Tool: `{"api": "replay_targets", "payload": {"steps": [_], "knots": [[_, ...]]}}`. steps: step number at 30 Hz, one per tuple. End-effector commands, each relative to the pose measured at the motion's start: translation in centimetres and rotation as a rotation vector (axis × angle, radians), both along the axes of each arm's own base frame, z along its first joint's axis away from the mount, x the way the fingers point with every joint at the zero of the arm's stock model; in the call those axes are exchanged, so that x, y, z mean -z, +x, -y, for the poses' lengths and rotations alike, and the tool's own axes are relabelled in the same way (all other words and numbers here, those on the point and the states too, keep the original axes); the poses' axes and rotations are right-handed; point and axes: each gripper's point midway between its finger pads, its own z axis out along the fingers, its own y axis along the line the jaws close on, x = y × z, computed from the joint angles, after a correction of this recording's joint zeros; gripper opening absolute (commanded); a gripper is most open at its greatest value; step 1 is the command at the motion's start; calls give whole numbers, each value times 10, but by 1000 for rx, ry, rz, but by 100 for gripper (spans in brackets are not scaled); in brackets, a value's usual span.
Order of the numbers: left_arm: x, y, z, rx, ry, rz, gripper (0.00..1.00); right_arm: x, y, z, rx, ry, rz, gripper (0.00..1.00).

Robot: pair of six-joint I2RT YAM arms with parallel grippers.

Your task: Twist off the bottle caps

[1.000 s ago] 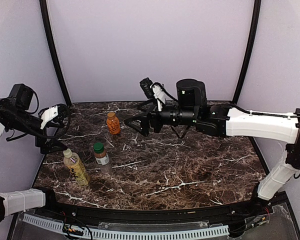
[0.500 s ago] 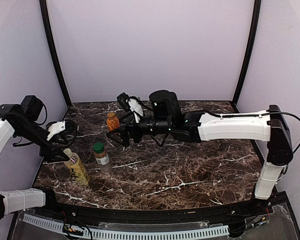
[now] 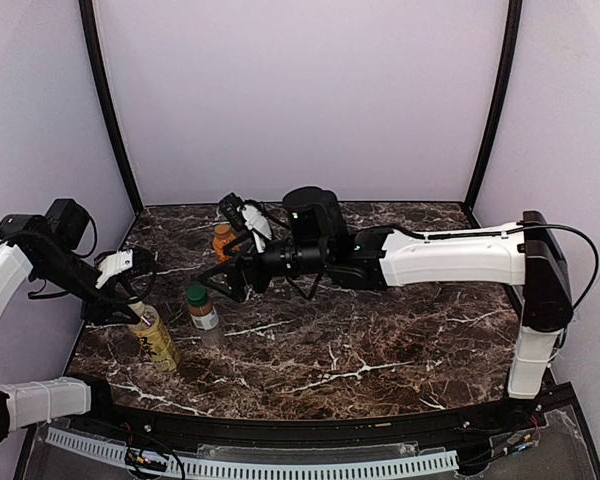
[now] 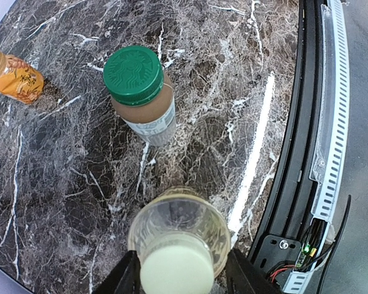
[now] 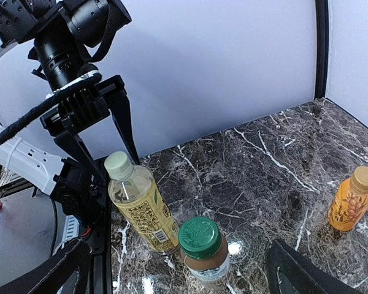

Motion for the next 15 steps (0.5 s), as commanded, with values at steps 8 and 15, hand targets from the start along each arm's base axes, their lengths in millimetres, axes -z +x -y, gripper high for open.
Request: {"api": "replay_targets", "payload": {"steps": [8,15], "knots": [[5,-43,5,0,-36,-199,25,-10,-6,-7,-25,35,1,99],[-11,-34,6,-31,-51,-186,1,-15,-13,-10,-64,49,5,99]]}}
